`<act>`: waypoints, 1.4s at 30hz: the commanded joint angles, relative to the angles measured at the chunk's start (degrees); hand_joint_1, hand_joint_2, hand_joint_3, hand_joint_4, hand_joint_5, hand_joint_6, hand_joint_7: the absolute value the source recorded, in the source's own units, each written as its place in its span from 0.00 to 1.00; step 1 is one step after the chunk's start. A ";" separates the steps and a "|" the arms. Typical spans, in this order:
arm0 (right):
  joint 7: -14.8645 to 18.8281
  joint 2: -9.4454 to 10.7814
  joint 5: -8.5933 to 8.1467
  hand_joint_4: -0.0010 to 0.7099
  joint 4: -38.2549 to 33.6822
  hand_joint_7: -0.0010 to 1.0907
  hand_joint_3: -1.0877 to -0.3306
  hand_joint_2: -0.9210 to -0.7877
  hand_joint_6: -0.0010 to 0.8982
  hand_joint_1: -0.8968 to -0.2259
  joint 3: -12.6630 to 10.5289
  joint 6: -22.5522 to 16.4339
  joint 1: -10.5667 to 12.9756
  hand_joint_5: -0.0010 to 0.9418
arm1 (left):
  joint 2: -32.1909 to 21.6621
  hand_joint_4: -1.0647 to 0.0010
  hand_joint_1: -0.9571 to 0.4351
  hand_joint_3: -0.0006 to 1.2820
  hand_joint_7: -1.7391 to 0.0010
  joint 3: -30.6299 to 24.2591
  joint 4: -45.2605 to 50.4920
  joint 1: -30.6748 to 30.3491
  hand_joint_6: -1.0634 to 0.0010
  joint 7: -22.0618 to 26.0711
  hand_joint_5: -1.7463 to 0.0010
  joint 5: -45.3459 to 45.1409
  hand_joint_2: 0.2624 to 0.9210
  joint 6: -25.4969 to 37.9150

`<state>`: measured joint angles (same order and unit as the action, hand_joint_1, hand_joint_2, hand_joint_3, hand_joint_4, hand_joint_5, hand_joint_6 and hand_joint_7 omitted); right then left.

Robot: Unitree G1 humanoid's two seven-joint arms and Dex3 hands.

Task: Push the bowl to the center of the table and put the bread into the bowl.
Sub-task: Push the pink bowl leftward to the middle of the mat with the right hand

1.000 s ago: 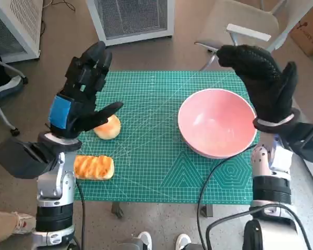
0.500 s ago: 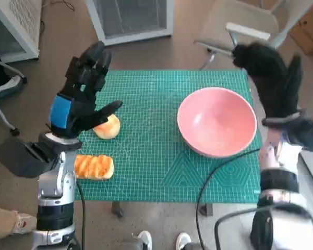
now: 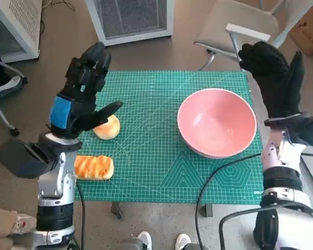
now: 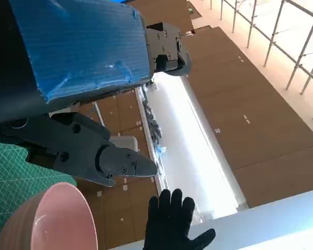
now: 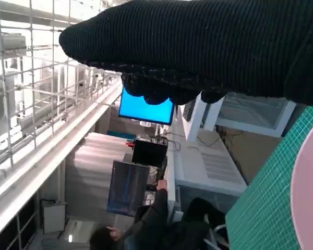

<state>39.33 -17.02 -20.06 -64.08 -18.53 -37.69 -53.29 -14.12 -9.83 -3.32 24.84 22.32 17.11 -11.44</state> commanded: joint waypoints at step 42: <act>-19.61 -2.88 10.44 0.25 -11.53 0.25 0.34 0.00 0.18 0.56 -0.32 14.41 0.38 0.00 | 0.48 0.92 0.48 0.16 0.72 -0.40 1.48 -1.44 1.00 -1.53 1.00 0.18 0.98 0.24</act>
<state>20.30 -20.11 -9.97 -74.60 -18.49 -24.56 -54.87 -13.55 -9.98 -2.93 23.95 21.13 17.12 -11.55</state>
